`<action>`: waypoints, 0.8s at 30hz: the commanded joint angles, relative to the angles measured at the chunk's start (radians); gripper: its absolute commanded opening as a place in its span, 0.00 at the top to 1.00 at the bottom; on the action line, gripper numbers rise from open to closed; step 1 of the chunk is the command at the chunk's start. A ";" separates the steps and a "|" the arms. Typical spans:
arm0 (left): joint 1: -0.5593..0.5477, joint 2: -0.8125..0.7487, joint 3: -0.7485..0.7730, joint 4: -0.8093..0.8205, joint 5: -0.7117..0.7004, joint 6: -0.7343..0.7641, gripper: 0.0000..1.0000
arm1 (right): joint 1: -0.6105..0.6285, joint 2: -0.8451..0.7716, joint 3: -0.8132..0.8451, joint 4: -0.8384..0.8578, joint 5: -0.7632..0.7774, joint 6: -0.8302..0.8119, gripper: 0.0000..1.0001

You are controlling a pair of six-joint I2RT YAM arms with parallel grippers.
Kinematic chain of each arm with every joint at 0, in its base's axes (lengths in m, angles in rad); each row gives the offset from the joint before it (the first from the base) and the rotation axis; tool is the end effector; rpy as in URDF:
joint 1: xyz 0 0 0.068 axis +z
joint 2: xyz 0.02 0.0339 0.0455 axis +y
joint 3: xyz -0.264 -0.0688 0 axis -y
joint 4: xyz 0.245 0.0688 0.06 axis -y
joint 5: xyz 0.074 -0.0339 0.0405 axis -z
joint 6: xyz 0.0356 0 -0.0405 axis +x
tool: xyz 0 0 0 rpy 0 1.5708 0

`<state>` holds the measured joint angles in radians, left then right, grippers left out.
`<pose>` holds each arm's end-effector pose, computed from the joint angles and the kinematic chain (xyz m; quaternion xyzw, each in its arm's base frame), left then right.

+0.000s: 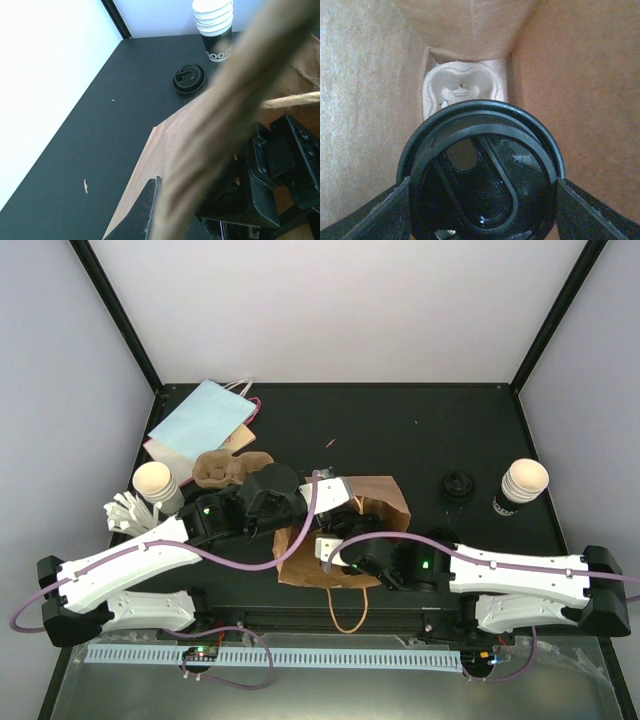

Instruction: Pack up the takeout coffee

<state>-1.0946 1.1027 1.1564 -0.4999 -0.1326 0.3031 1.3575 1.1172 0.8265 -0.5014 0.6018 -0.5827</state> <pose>0.1146 -0.2119 0.3750 0.5160 0.6690 -0.1534 0.5125 0.0681 0.2194 0.2645 -0.6653 0.5922 -0.1169 0.4393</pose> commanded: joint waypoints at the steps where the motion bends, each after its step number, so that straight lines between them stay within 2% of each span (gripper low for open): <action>1: -0.007 0.012 0.040 0.031 -0.018 -0.004 0.99 | 0.005 0.034 0.087 -0.096 -0.003 0.056 0.56; 10: -0.007 0.015 0.042 0.030 -0.016 -0.002 0.99 | 0.021 0.083 0.099 -0.092 0.017 0.079 0.55; 24: -0.016 0.012 0.045 0.018 0.007 -0.019 0.98 | -0.073 0.114 -0.004 0.024 -0.032 0.046 0.55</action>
<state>-1.0981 1.1149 1.1572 -0.4984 -0.1341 0.3019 1.3079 1.2186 0.8574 -0.5484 0.5842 -0.5167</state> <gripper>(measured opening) 0.017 0.727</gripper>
